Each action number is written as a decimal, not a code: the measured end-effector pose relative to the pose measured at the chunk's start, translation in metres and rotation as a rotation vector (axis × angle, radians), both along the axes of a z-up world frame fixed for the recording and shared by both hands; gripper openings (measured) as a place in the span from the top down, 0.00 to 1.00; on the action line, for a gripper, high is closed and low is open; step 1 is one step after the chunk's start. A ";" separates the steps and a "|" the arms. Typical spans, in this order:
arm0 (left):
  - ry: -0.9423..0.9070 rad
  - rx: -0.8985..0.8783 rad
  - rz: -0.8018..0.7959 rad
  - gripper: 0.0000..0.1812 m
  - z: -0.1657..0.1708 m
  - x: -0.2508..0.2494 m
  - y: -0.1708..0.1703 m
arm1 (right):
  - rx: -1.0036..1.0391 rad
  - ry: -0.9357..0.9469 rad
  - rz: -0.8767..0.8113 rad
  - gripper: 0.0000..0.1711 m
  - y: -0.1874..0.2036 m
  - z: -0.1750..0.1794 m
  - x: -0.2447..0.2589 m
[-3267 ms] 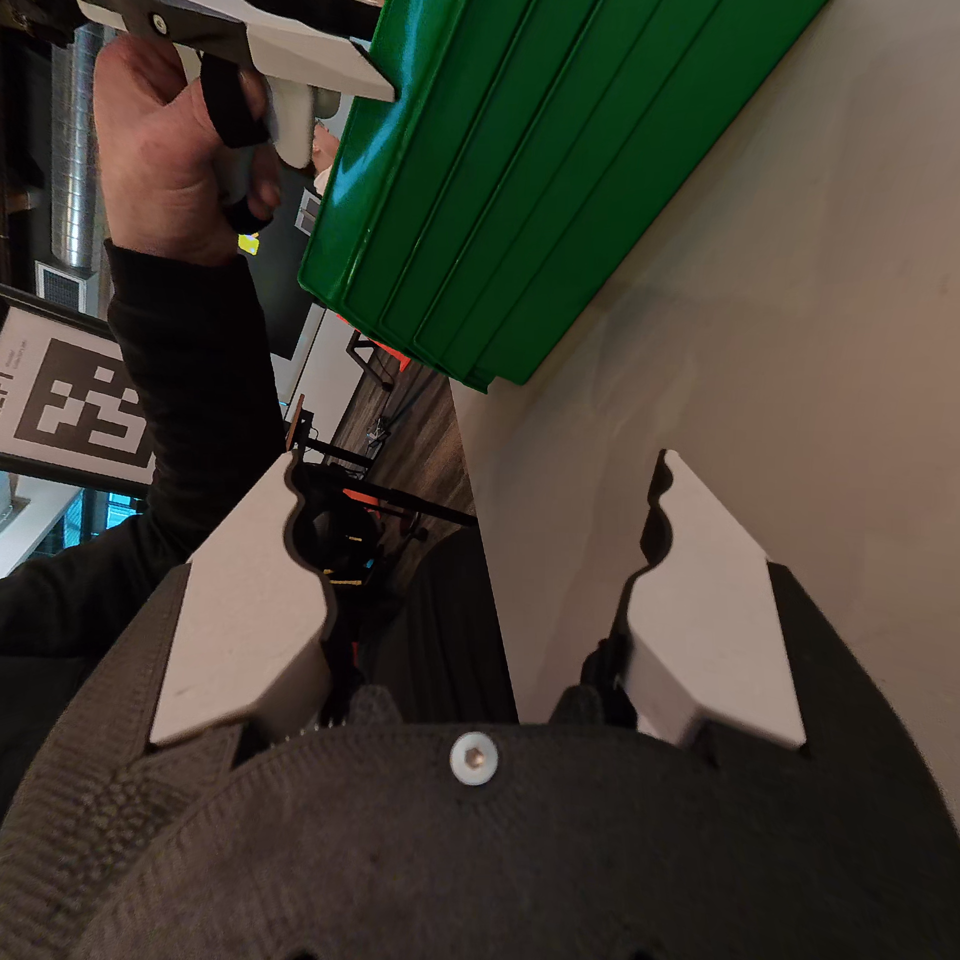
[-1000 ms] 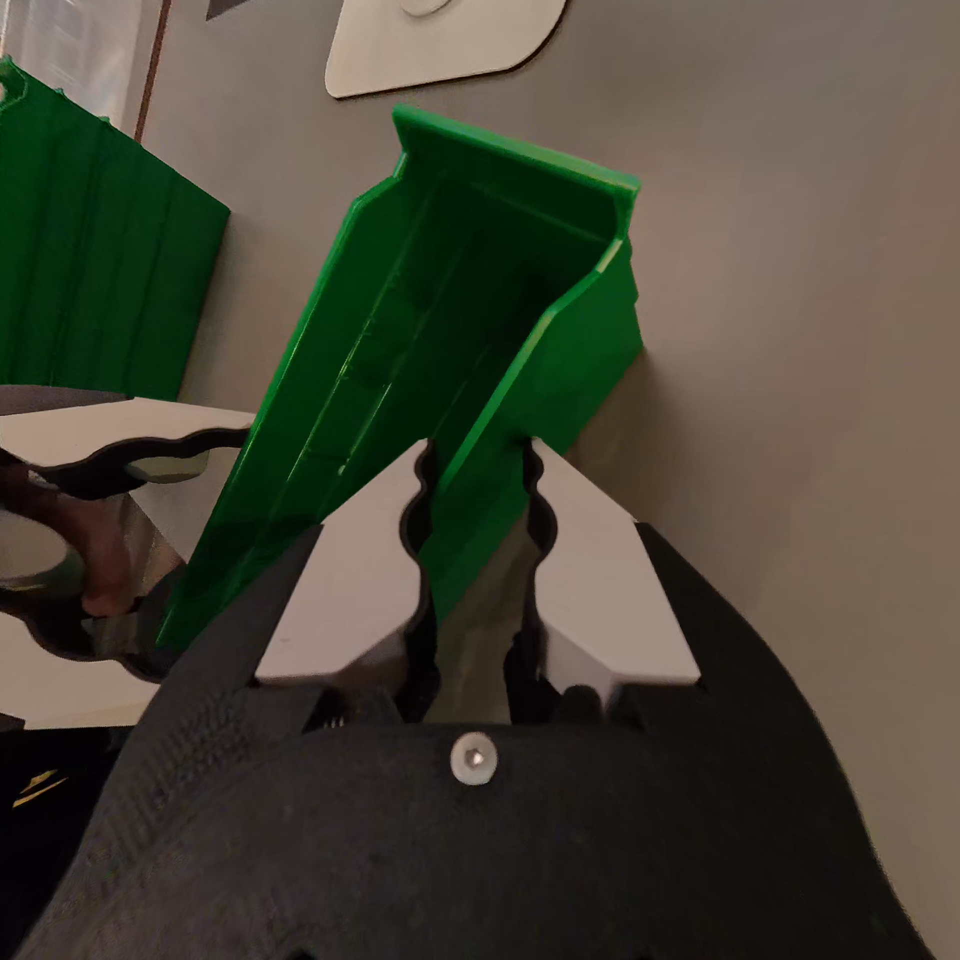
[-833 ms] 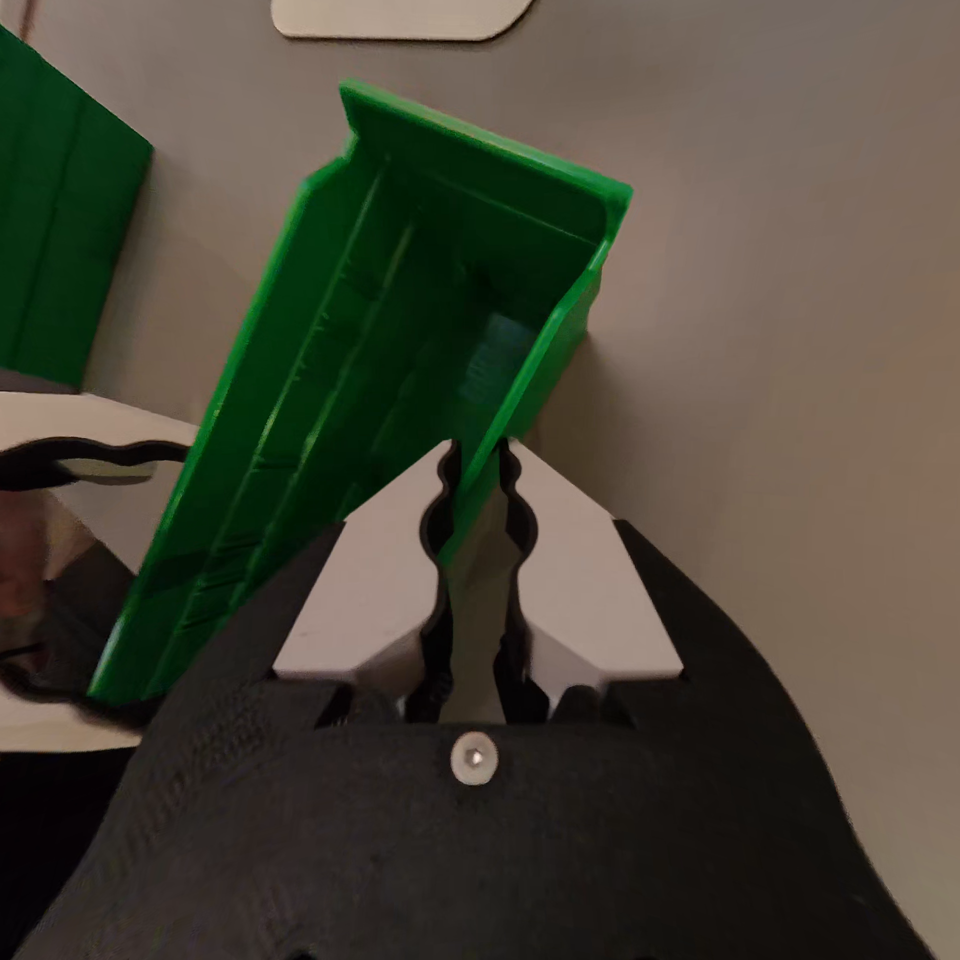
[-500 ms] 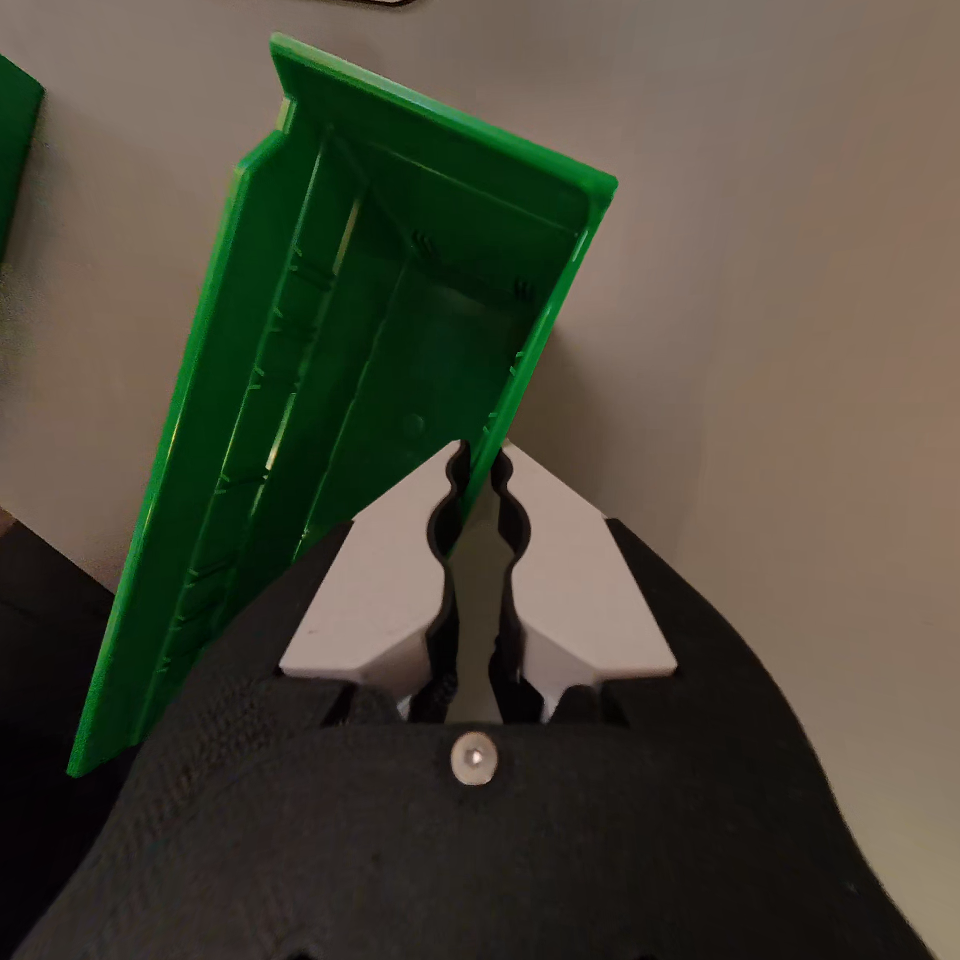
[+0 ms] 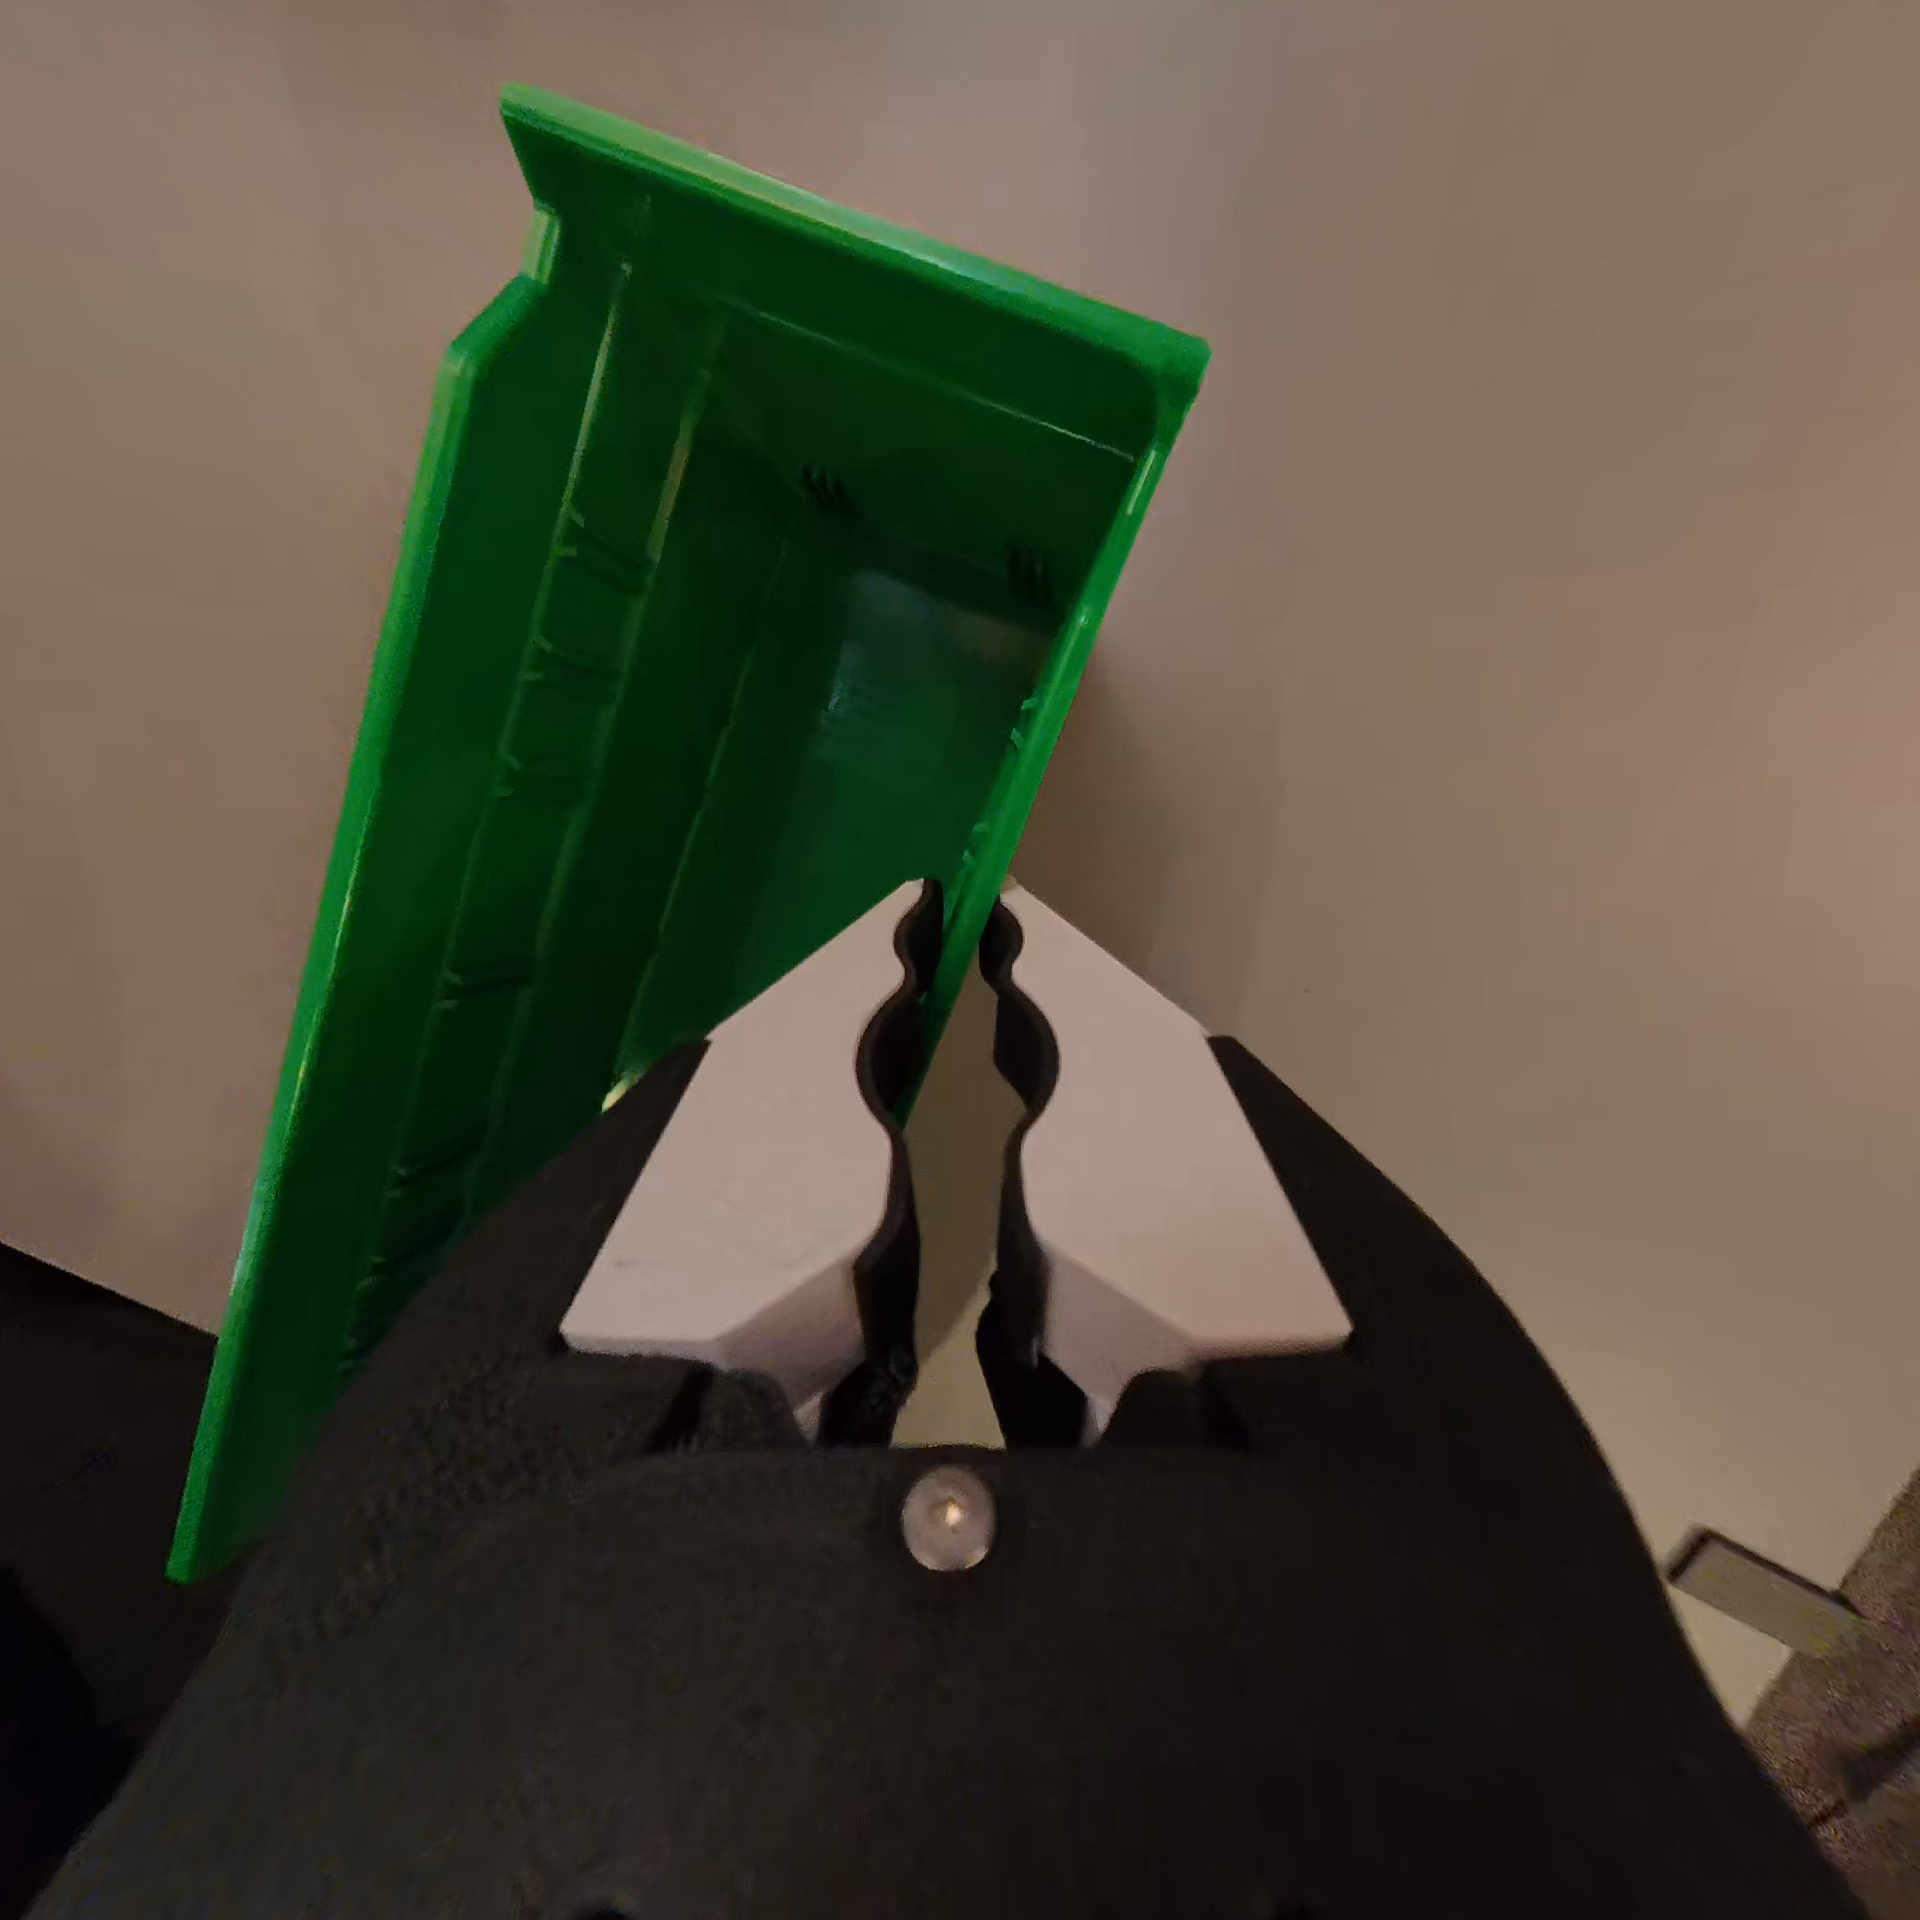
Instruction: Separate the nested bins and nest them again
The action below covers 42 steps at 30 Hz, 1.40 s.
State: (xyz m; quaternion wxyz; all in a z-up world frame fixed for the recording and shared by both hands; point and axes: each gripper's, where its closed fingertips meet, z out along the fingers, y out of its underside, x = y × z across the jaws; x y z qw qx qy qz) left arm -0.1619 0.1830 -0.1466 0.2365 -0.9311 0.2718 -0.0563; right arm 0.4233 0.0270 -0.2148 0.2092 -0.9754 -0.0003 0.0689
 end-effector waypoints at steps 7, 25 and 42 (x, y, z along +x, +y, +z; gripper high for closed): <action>0.037 -0.078 0.045 0.30 -0.022 -0.013 0.003 | -0.032 -0.062 0.011 0.98 -0.004 -0.002 0.023; 0.002 -0.089 0.083 0.36 -0.022 -0.033 0.010 | -0.041 -0.063 0.041 0.97 -0.002 -0.002 0.022; -0.053 -0.022 0.050 0.43 0.000 -0.026 0.014 | -0.049 -0.058 0.040 0.97 0.001 -0.003 0.021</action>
